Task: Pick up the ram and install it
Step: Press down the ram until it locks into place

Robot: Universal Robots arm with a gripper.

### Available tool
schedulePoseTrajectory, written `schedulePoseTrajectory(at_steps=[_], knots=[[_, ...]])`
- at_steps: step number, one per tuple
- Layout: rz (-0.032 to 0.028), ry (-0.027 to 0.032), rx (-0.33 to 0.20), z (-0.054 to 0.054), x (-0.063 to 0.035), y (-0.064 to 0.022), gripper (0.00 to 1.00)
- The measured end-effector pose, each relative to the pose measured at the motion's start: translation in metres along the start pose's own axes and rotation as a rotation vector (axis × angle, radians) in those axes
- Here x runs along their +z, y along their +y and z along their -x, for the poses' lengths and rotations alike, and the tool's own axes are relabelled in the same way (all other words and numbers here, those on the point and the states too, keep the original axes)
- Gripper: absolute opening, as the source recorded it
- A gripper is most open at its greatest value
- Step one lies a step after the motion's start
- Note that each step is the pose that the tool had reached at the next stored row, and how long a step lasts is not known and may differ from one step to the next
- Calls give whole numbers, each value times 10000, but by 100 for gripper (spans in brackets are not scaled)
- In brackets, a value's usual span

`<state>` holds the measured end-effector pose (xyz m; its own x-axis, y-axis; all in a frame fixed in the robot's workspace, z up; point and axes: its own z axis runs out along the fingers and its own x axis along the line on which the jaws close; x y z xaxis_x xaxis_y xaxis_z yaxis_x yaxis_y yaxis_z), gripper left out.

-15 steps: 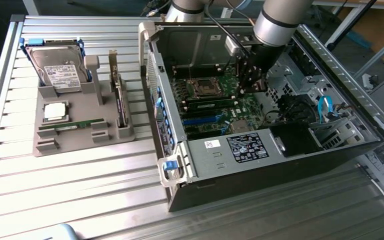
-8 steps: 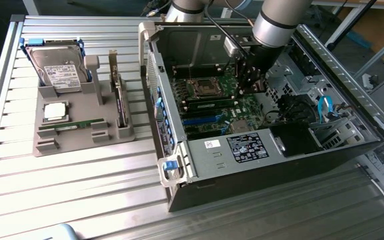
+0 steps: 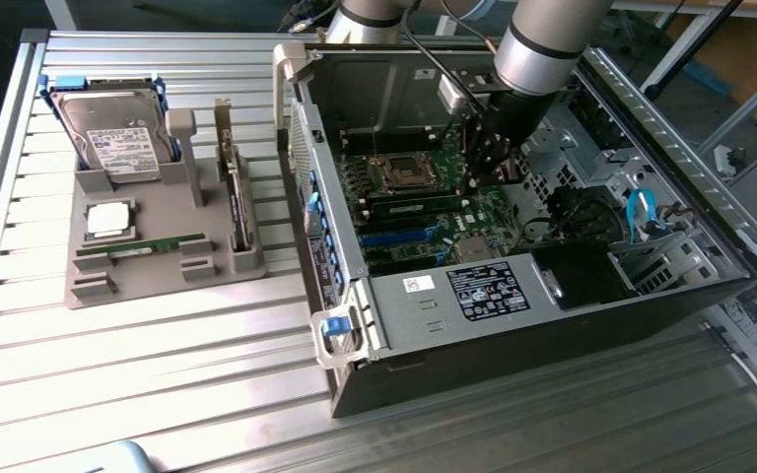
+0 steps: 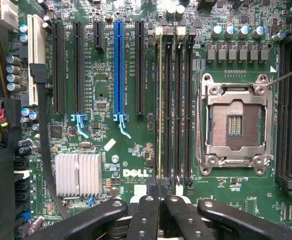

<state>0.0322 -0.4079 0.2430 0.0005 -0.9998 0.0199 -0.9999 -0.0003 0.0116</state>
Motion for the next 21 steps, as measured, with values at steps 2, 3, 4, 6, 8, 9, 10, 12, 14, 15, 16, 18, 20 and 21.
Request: schedulePoseTrajectory(at_steps=[2,3,4,6,8,9,10,12,14,15,16,18,20,21], knots=[[0,1,0,0,6,2,10],[0,1,0,0,9,3,10],[0,0,0,1,14,6,10],[1,1,1,1,22,11,10],[0,1,0,1,28,16,10],[0,1,0,1,32,18,10],[0,0,0,1,36,20,10],[0,0,0,1,45,24,10],[1,1,0,1,52,27,10],[0,0,-1,2,56,28,10],[1,1,-1,1,59,29,10],[0,0,-2,2,68,30,10],[0,1,-2,2,78,31,10],[0,0,-3,2,83,31,10]])
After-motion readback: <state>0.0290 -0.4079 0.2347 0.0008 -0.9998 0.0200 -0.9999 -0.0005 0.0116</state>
